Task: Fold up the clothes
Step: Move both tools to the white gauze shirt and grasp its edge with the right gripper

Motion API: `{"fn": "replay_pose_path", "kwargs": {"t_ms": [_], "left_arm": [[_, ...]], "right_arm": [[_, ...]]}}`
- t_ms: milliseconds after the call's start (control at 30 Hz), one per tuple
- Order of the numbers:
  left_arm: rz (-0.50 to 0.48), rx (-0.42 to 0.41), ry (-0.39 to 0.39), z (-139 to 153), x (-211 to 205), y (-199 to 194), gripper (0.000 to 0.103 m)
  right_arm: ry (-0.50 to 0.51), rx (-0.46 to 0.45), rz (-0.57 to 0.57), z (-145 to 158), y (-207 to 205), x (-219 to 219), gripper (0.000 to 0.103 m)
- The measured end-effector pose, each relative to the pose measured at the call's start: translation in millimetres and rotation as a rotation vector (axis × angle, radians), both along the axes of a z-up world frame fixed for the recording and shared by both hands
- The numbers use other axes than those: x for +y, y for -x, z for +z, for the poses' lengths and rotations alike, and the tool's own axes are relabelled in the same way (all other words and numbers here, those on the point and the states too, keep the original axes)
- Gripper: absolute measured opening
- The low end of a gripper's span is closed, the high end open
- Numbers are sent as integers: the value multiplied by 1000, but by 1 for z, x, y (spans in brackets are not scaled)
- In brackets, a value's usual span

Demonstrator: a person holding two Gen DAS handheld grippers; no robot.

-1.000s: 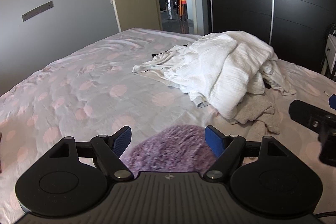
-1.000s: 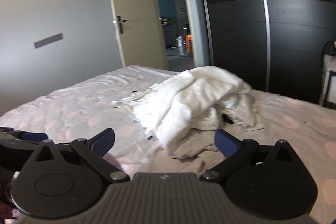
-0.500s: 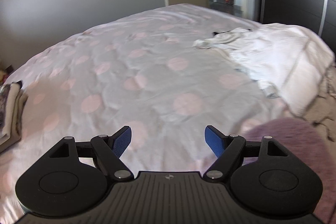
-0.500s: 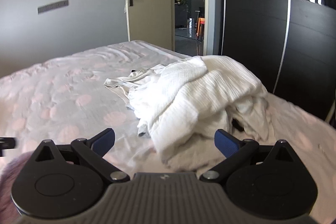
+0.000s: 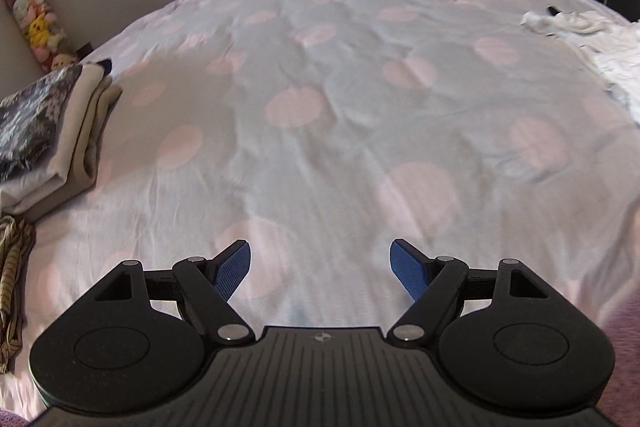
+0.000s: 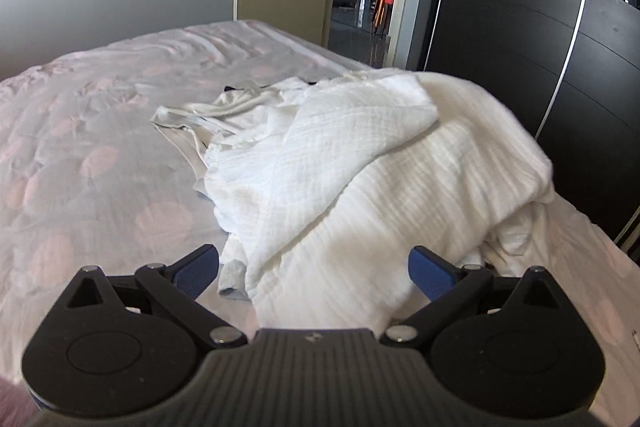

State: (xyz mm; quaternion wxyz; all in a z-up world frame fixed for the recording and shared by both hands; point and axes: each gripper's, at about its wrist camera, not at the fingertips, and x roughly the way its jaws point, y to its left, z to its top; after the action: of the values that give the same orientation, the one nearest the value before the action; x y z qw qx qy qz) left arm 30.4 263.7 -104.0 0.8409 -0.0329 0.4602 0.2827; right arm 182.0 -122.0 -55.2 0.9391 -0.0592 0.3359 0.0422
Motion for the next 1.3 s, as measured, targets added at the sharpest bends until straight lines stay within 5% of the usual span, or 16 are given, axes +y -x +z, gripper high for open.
{"fn": "replay_pose_path", "kwargs": {"t_ms": [133, 267, 367, 600, 933, 1300], "left_arm": [[41, 24, 36, -16, 18, -3, 77], [65, 38, 61, -28, 28, -8, 77], [64, 39, 64, -32, 30, -13, 77], [55, 34, 61, -30, 29, -13, 77], [58, -34, 35, 1, 24, 4, 77], [64, -75, 8, 28, 23, 31, 77]], "right_arm": [[20, 14, -35, -9, -34, 5, 99], [52, 26, -85, -15, -66, 8, 72], [52, 52, -117, -16, -82, 3, 62], [121, 18, -44, 2, -61, 7, 24], [96, -59, 81, 50, -26, 40, 18], [-37, 0, 338, 62, 39, 100, 17]]}}
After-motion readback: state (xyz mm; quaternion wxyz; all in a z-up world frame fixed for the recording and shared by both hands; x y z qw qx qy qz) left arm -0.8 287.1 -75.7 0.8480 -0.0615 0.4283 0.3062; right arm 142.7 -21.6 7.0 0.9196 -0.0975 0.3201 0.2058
